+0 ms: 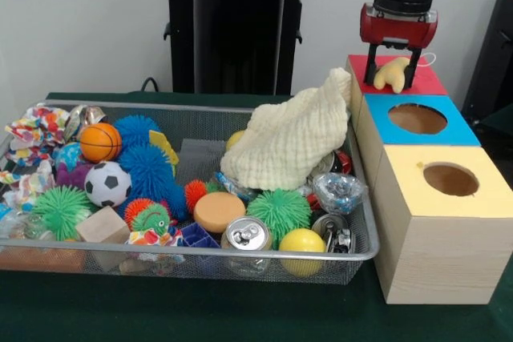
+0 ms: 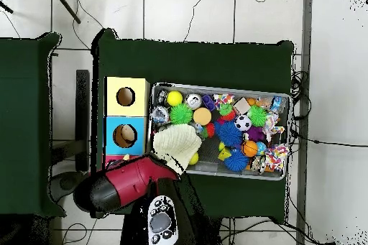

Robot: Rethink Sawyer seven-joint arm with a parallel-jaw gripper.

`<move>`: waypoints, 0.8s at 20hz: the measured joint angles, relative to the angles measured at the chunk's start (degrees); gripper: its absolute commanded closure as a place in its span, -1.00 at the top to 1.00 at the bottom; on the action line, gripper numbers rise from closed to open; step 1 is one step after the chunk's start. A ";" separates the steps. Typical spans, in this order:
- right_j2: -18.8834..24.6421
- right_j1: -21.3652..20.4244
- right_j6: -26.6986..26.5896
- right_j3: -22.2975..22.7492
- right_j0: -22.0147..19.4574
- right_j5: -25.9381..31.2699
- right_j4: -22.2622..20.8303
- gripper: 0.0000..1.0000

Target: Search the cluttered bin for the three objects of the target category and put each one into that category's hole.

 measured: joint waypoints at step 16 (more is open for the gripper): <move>0.93 -5.52 0.00 1.65 -3.54 4.63 0.15 1.00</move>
